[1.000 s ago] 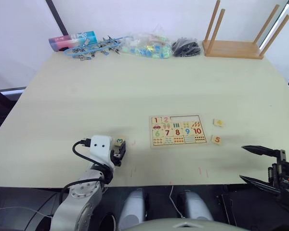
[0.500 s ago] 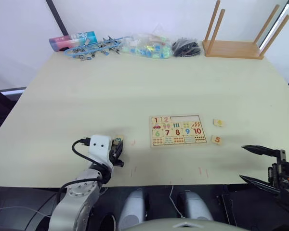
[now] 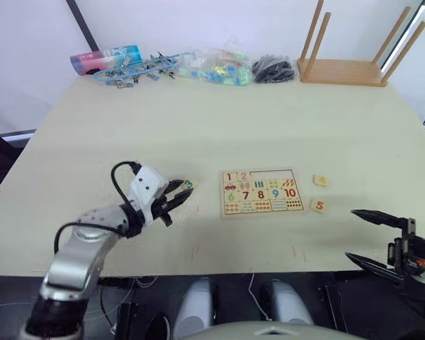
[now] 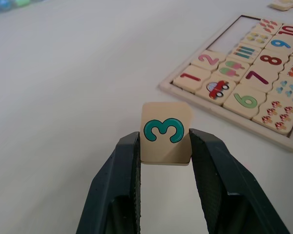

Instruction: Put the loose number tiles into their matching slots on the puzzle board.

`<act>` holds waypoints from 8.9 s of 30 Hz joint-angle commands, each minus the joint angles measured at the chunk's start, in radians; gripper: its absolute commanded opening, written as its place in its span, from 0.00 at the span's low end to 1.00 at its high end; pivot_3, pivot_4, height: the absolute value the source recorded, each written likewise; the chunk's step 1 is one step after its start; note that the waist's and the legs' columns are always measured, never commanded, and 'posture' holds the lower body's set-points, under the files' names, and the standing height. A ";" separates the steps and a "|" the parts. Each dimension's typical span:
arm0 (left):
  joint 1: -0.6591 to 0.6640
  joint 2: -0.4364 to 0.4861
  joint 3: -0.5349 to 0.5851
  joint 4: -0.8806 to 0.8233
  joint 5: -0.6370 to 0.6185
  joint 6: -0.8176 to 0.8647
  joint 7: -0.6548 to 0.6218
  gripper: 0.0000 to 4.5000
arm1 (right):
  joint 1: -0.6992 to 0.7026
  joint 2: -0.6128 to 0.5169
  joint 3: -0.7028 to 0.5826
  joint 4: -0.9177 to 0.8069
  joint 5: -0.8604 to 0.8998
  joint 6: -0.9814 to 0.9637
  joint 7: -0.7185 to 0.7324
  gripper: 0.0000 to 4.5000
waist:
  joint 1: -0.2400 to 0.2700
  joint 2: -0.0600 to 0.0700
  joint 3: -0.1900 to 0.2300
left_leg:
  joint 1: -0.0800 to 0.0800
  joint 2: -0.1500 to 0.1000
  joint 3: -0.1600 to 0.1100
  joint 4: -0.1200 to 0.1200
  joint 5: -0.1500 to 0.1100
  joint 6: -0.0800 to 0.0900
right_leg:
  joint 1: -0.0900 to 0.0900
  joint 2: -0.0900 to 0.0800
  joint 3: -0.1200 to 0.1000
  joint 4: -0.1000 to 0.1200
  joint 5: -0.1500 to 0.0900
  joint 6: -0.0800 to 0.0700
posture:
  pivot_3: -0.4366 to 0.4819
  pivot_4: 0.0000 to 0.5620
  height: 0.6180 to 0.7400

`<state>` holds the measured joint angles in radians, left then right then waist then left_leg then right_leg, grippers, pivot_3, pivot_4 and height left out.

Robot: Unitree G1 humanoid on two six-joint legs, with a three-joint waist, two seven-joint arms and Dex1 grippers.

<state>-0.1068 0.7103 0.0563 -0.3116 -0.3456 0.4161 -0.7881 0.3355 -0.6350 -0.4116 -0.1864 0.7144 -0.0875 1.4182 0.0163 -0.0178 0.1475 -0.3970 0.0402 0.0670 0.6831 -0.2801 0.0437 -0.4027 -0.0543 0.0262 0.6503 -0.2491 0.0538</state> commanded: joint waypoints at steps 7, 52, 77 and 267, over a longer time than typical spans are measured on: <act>-0.303 0.009 -0.121 0.174 -0.012 -0.066 -0.266 0.23 | 0.046 0.029 -0.050 -0.088 0.028 -0.006 -0.082 1.00 | -0.001 0.000 0.000 | 0.000 -0.001 0.001 0.000 0.000 0.000 | 0.000 0.001 0.000 0.000 0.002 0.003 | 0.48 0.27 0.98; -0.909 -0.325 -0.540 0.637 0.388 0.123 -0.386 0.23 | 0.146 0.114 -0.060 -0.217 0.004 -0.057 -0.222 1.00 | -0.002 -0.001 0.001 | -0.004 -0.003 -0.006 0.002 0.000 0.000 | 0.001 0.007 0.005 -0.001 0.001 0.006 | 0.48 0.27 0.98; -0.971 -0.400 -0.580 0.797 0.476 0.080 -0.384 0.23 | 0.175 0.134 -0.068 -0.219 -0.008 -0.080 -0.236 1.00 | -0.002 -0.001 0.001 | -0.004 -0.003 -0.006 0.002 0.000 0.000 | 0.001 0.007 0.005 0.000 0.001 0.006 | 0.48 0.27 0.98; -1.134 -0.541 -0.356 1.594 0.636 -0.811 -0.438 0.01 | 0.198 0.143 -0.033 -0.191 -0.040 -0.160 -0.267 1.00 | -0.002 -0.002 0.001 | -0.004 -0.003 -0.006 0.003 0.000 0.000 | 0.000 0.008 0.005 0.002 0.001 0.006 | 0.48 0.27 0.98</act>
<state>-1.2191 0.1691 -0.3209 1.3040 0.3108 -0.3875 -1.2185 0.5339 -0.4846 -0.4386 -0.3708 0.6673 -0.2430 1.1502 0.0142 -0.0196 0.1485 -0.4012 0.0370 0.0610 0.6861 -0.2799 0.0441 -0.4024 -0.0467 0.0310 0.6521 -0.2480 0.0599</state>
